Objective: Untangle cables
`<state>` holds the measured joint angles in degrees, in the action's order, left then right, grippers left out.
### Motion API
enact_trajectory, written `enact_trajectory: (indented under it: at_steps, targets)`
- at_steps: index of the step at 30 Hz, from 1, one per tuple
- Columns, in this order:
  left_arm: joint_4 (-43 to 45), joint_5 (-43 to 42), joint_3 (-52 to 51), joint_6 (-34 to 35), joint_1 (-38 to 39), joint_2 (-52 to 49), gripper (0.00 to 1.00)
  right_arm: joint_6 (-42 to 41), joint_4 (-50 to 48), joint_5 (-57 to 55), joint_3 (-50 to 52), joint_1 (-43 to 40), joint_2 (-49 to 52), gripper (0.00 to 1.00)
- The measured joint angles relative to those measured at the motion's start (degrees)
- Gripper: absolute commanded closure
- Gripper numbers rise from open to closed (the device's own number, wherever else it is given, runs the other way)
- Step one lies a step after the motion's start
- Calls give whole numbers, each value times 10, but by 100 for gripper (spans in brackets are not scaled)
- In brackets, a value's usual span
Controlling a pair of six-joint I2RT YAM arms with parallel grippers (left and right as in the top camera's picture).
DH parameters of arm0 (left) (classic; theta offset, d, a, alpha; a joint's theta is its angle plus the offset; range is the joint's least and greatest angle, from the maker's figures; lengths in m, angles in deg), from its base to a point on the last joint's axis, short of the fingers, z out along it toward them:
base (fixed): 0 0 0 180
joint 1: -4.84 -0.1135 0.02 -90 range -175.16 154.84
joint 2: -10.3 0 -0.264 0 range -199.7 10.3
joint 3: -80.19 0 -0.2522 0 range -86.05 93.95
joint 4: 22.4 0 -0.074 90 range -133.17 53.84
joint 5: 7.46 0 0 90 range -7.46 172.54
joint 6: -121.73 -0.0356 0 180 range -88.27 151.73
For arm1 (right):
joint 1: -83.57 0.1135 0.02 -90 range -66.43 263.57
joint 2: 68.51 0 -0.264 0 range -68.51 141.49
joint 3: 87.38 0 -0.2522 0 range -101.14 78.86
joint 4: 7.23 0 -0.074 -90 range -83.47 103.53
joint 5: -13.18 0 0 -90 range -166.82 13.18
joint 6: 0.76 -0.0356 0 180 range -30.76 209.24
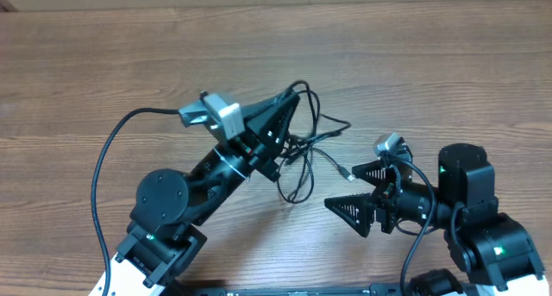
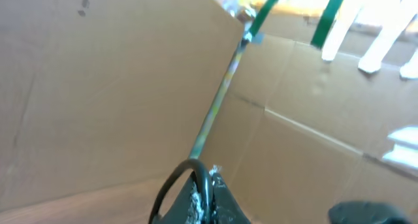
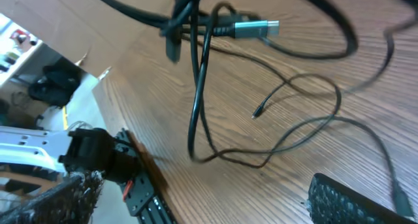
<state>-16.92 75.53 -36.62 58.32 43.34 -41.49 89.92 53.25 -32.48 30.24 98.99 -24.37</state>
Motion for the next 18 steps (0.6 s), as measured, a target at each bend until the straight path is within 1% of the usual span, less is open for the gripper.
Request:
enact_trajectory:
  at_steps: [4, 9, 10, 13, 15, 17, 18]
  targets:
    - [15, 2, 0, 47, 0, 0, 96, 1, -50, 27, 0, 0, 30, 0]
    - [32, -15, 0, 77, 0, -1, 96, 4, -136, 99, 0, 0, 89, 0]
    - [35, -18, 0, 82, 0, -1, 96, 4, -142, 106, 0, 0, 97, 2]
    - [45, -29, 0, 100, 0, -1, 96, 5, -168, 143, 0, 0, 142, 20]
    - [46, -34, 0, 108, 0, -1, 96, 2, -184, 176, 0, 1, 169, 25]
    - [48, -35, 0, 110, 0, -2, 96, 4, -192, 203, 0, 7, 189, 35]
    - [50, -35, 0, 111, 0, -3, 96, 5, -193, 217, 0, 16, 200, 44]
